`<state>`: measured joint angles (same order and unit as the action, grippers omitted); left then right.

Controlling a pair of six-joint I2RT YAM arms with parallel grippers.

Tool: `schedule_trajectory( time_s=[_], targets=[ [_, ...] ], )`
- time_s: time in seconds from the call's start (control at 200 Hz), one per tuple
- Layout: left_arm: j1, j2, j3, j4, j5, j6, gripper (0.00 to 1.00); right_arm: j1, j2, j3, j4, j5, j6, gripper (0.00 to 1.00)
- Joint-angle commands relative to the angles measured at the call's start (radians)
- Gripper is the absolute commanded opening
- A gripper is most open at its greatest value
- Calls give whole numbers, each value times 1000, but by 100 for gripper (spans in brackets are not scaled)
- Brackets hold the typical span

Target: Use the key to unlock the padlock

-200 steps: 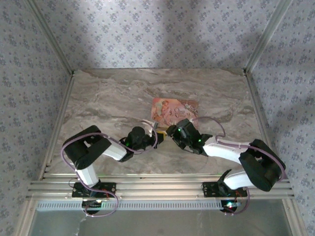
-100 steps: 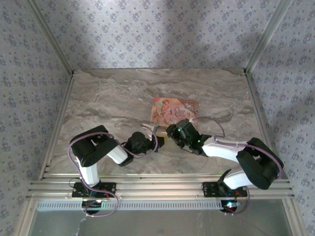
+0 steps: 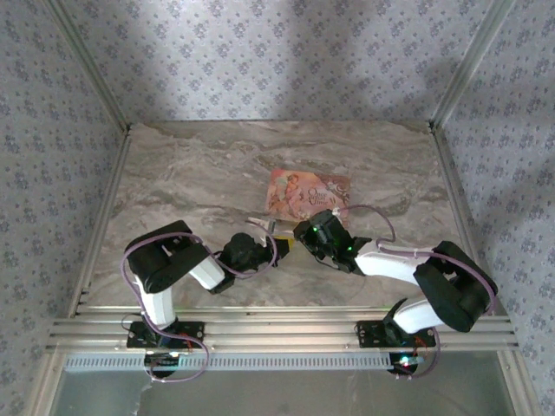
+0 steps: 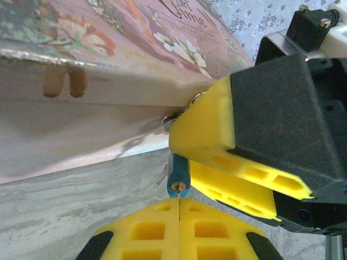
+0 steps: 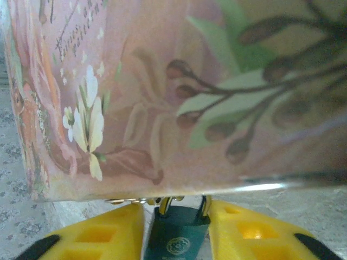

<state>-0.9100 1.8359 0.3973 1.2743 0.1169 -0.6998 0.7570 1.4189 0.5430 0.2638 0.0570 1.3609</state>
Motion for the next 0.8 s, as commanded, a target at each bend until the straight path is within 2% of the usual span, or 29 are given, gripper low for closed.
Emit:
schedule_trajectory(
  time_s=[0.0, 0.125, 0.245, 0.315, 0.45, 0.6, 0.799],
  targets=[
    [-2, 19, -3, 79, 22, -26, 0, -3, 43, -8, -70, -48, 46, 44],
    [-1, 31, 2, 89, 29, -34, 0, 1, 58, 4, -62, -52, 46, 45],
    [1, 37, -3, 100, 27, -39, 0, 1, 69, 11, -56, -55, 45, 36],
    [1, 38, -6, 102, 27, -41, 0, 2, 73, 11, -56, -57, 44, 26],
    [11, 38, -8, 98, 33, -32, 0, 4, 71, 9, -55, -63, 38, 0],
    [45, 51, 15, 68, 110, -11, 0, 4, 63, 16, -77, -73, 26, 0],
    [87, 48, 16, 81, 159, -26, 0, 5, 48, 28, -112, -71, 7, 0]
  ],
)
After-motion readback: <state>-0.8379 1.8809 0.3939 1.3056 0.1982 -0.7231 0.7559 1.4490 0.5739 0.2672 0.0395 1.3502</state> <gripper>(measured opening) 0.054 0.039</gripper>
